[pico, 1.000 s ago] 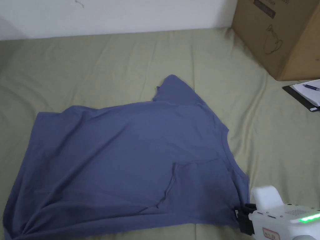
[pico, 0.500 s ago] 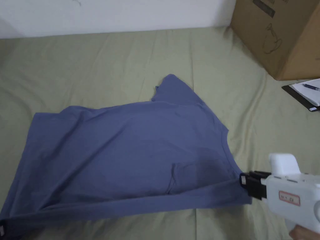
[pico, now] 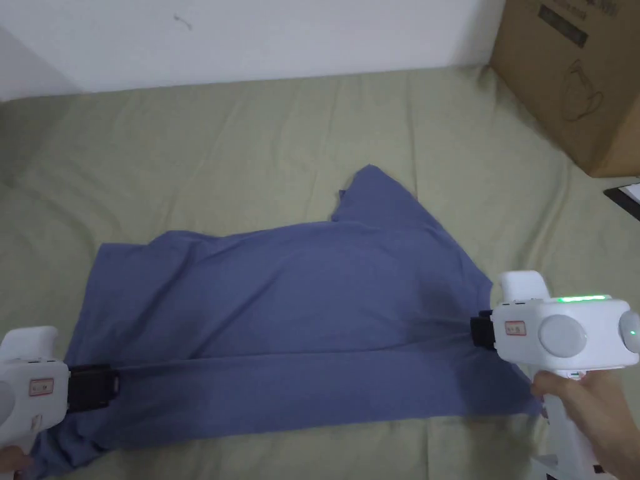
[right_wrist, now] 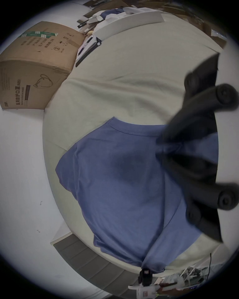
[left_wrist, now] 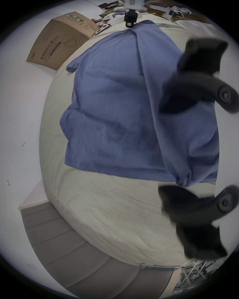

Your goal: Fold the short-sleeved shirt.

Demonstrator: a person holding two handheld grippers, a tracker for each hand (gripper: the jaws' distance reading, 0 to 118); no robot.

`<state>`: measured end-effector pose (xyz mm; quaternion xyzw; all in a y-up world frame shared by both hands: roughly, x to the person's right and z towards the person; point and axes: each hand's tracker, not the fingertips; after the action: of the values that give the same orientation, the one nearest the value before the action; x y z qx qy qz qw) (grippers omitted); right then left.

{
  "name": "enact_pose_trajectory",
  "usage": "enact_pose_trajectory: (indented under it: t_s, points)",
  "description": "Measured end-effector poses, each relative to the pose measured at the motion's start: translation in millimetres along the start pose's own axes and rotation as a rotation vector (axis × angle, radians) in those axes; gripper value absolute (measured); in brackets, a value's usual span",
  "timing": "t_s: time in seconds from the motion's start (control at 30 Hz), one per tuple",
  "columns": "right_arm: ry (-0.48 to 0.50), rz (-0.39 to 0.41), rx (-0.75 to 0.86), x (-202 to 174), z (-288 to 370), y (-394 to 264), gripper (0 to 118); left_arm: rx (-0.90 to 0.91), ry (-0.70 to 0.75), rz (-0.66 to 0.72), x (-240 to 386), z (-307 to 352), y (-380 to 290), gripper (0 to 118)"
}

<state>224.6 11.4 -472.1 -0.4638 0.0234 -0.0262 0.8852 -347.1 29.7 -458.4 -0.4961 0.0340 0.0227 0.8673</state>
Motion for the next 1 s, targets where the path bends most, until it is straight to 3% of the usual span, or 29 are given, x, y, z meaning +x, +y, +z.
enact_pose_trajectory:
  t_s: [0.07, 0.1, 0.27, 0.3, 0.33, 0.37, 0.4, 0.43, 0.47, 0.53, 0.67, 0.87, 0.9, 0.97, 1.0]
  points:
    - [-0.03, 0.068, 0.04, -2, 11, -2, 87, 0.097, 0.008, 0.048, -10, 22, -8, 107]
    - [-0.029, 0.085, 0.053, -3, 19, -3, 98, 0.114, 0.002, 0.071, -13, 32, -9, 107]
    - [-0.003, 0.098, 0.122, -5, 64, -25, 93, 0.18, -0.023, 0.163, -34, 87, -45, 106]
    - [0.022, 0.083, 0.131, -5, 72, -31, 86, 0.182, -0.031, 0.176, -33, 100, -57, 104]
    - [0.051, 0.053, 0.139, -6, 80, -40, 69, 0.187, -0.044, 0.205, -34, 109, -69, 98]
    - [0.076, 0.029, 0.135, -8, 88, -49, 51, 0.198, -0.067, 0.237, -35, 115, -82, 79]
    - [0.093, 0.009, 0.128, -10, 94, -57, 24, 0.201, -0.076, 0.261, -36, 120, -95, 43]
    - [0.103, -0.009, 0.121, -12, 98, -68, 8, 0.185, -0.087, 0.287, -46, 115, -109, 16]
    - [0.096, -0.029, 0.114, -14, 100, -78, 4, 0.173, -0.084, 0.303, -45, 114, -122, 6]
    - [0.127, -0.065, 0.102, -21, 105, -93, 0, 0.155, -0.044, 0.311, -40, 107, -142, 0]
    - [0.143, -0.099, 0.066, -24, 106, -108, 0, 0.143, -0.057, 0.345, -44, 96, -159, 0]
    - [0.153, -0.148, 0.054, -20, 102, -108, 0, 0.164, -0.087, 0.37, -48, 77, -131, 1]
    - [0.155, -0.149, 0.055, -20, 102, -108, 0, 0.164, -0.089, 0.368, -49, 70, -126, 19]
    - [0.158, -0.15, 0.055, -21, 103, -105, 0, 0.135, -0.073, 0.368, -46, 59, -114, 77]
    - [0.161, -0.15, 0.054, -22, 103, -105, 0, 0.119, -0.058, 0.373, -45, 51, -111, 98]
